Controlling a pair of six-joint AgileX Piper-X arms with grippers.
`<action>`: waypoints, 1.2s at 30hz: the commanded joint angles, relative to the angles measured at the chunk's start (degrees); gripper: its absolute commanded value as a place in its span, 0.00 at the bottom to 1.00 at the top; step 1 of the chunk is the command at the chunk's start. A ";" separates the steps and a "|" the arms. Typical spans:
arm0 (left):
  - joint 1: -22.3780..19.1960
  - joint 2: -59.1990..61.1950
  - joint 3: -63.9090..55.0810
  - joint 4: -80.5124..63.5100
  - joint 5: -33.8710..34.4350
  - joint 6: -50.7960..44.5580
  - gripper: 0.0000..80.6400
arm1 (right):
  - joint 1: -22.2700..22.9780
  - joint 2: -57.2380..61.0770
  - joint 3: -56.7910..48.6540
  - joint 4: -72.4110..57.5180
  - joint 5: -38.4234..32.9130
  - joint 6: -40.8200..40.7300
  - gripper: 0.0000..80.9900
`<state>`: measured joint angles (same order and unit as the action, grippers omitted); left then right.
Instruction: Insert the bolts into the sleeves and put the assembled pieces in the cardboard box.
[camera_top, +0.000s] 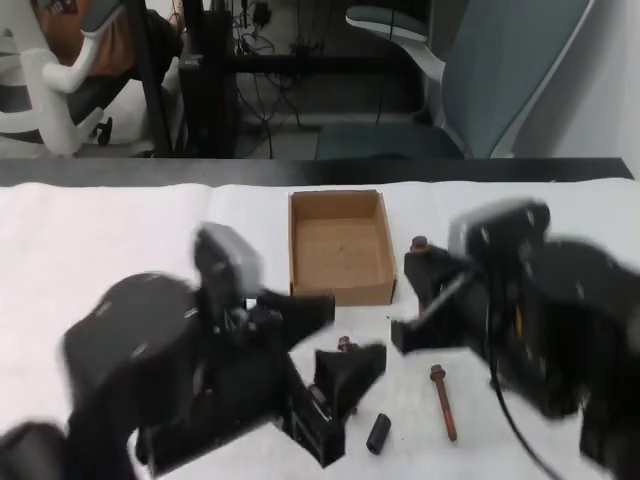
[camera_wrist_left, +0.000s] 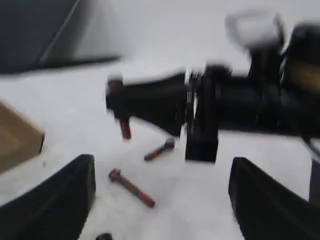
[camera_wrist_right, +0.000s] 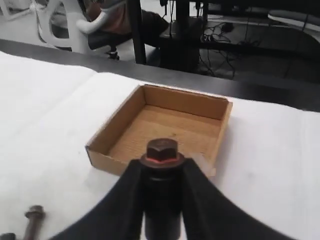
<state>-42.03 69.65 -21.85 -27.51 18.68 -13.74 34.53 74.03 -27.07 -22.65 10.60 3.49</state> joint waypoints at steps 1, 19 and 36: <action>0.12 0.48 -7.87 19.75 -1.59 4.98 0.87 | -4.01 1.01 -8.90 13.95 -3.90 -4.52 0.01; -2.74 21.81 -33.29 52.87 -1.01 21.22 0.87 | -13.51 31.19 -51.37 40.99 -27.15 -5.13 0.01; -6.12 34.72 -44.10 62.75 -10.67 26.52 0.87 | -13.39 40.85 -54.94 47.45 -28.65 -4.56 0.47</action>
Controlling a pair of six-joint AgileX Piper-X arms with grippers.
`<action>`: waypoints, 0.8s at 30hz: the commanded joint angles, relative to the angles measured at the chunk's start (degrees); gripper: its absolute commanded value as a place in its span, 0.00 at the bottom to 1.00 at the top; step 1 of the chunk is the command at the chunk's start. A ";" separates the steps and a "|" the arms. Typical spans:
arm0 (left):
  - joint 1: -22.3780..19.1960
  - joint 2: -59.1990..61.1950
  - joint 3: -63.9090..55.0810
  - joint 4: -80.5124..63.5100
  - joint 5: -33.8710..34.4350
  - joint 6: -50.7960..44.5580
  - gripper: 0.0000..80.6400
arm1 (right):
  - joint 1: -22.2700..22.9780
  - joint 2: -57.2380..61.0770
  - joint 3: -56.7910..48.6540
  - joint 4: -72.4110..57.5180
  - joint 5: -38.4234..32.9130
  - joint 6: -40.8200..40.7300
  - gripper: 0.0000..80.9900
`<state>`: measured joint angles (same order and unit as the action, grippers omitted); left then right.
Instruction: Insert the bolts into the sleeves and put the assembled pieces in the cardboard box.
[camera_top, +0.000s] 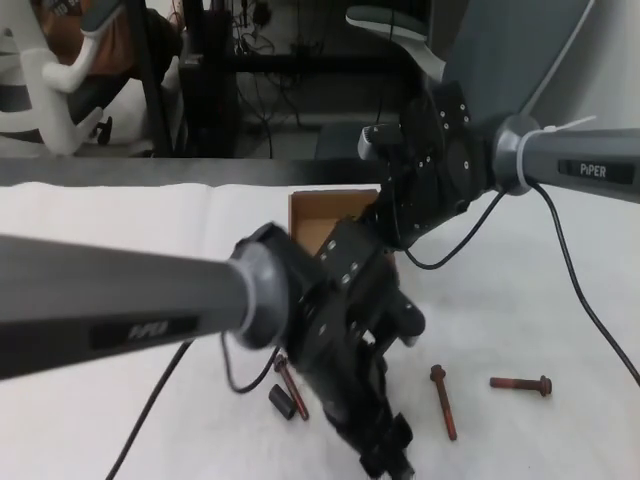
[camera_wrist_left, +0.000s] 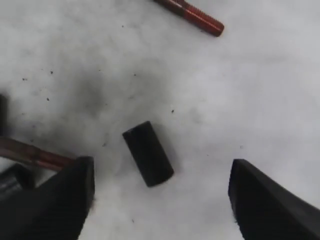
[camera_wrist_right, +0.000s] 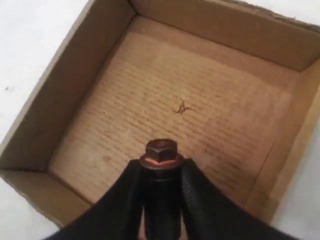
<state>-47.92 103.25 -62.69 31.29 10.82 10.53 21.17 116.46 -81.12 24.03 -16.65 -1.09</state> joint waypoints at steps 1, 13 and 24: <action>-0.23 1.82 -4.55 5.33 -3.57 2.90 0.87 | -0.03 -2.15 -0.91 1.07 -1.19 0.39 0.70; -0.76 4.61 -6.99 8.64 -5.19 1.03 0.87 | -0.17 -14.65 -0.89 12.18 6.05 2.23 0.86; -3.72 7.77 -6.99 8.85 -6.87 -1.56 0.85 | -0.17 -18.66 1.55 38.49 20.12 4.15 0.86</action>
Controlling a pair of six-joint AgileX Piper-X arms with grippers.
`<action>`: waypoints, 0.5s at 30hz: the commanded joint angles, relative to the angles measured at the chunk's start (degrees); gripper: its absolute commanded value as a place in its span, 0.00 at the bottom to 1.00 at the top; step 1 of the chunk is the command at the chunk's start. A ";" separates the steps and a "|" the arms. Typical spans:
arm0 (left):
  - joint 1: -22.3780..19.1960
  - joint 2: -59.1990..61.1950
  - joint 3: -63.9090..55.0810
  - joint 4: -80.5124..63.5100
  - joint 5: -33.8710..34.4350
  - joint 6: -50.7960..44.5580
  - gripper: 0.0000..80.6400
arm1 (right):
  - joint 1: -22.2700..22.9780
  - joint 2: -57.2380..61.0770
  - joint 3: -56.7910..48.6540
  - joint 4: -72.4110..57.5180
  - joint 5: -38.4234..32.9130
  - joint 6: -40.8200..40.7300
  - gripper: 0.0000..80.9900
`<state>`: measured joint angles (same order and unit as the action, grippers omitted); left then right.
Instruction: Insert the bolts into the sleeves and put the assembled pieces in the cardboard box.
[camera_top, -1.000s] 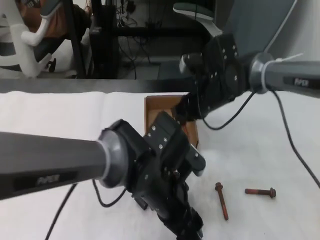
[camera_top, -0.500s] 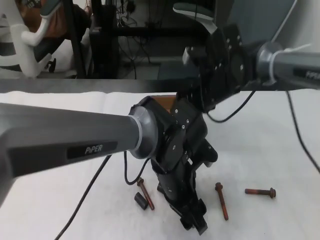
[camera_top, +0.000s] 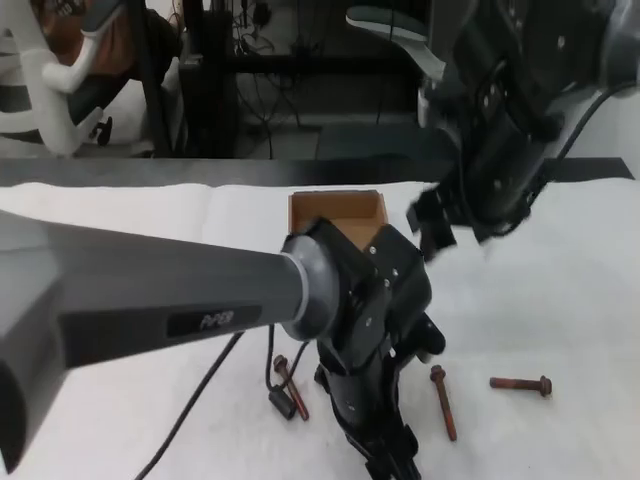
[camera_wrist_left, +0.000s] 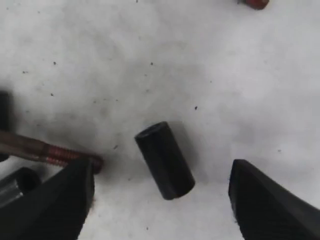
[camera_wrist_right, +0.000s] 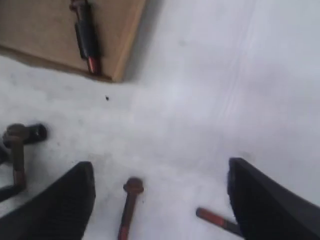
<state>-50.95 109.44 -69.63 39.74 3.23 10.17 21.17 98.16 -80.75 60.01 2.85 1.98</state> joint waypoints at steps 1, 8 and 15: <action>-0.82 1.57 -0.05 0.52 0.58 -1.20 0.81 | -0.17 -0.36 2.34 2.66 0.69 1.52 0.86; -0.99 1.71 -0.05 1.72 -1.95 -1.38 0.05 | -0.02 -0.36 12.72 0.97 -1.59 4.56 0.86; -0.99 1.61 -0.05 2.44 -5.83 -2.94 0.02 | -0.02 -0.36 19.83 -9.23 -4.01 7.00 0.86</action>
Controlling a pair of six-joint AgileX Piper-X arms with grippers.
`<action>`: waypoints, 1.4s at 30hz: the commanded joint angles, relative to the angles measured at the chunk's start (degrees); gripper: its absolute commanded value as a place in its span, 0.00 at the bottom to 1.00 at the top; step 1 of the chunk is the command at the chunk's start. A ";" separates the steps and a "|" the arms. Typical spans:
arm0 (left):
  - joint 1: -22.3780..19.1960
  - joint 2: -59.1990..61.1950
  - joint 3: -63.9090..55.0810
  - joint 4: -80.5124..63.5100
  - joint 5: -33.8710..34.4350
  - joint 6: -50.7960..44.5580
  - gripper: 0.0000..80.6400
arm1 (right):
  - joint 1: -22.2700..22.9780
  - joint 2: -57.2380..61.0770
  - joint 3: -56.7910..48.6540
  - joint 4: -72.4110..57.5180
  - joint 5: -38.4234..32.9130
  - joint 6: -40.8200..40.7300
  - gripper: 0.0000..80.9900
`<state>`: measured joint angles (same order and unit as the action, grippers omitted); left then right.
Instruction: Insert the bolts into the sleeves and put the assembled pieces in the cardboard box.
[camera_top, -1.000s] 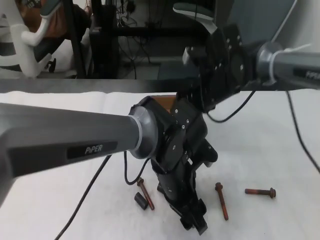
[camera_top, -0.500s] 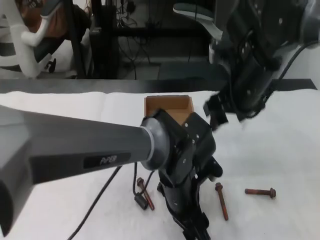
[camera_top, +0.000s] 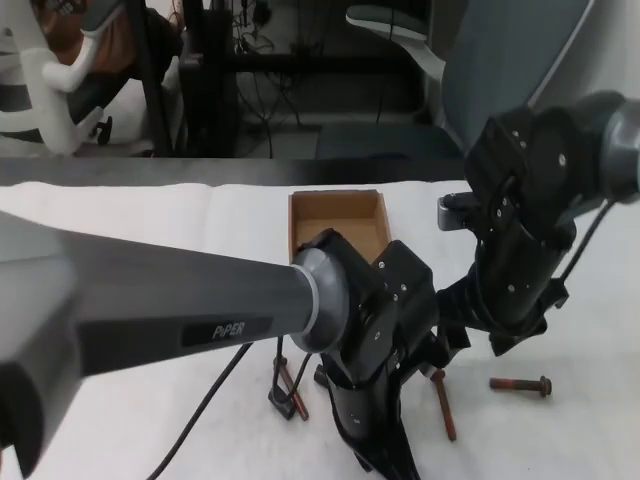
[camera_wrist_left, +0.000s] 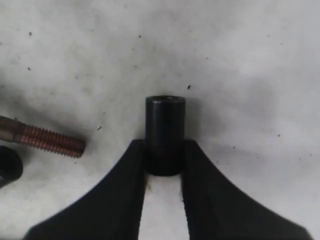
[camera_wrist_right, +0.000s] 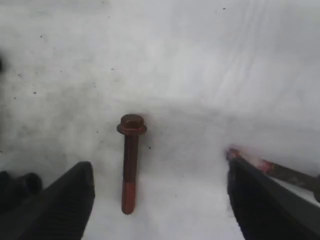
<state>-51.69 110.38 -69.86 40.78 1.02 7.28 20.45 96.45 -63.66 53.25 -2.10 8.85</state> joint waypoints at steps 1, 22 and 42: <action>-0.10 0.44 0.18 2.06 -3.58 -0.05 0.02 | 0.69 1.36 3.22 -3.21 0.94 0.14 0.86; 0.68 -33.87 18.29 -26.30 8.12 -2.06 0.02 | 1.48 1.36 4.55 -6.37 2.69 0.65 0.86; 0.29 -61.96 42.80 -46.22 6.96 -7.28 0.02 | 7.20 8.41 5.47 -12.73 2.10 4.13 0.65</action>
<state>-51.00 50.70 -27.03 -4.34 8.81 0.39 28.04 102.54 -58.56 40.83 0.54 12.52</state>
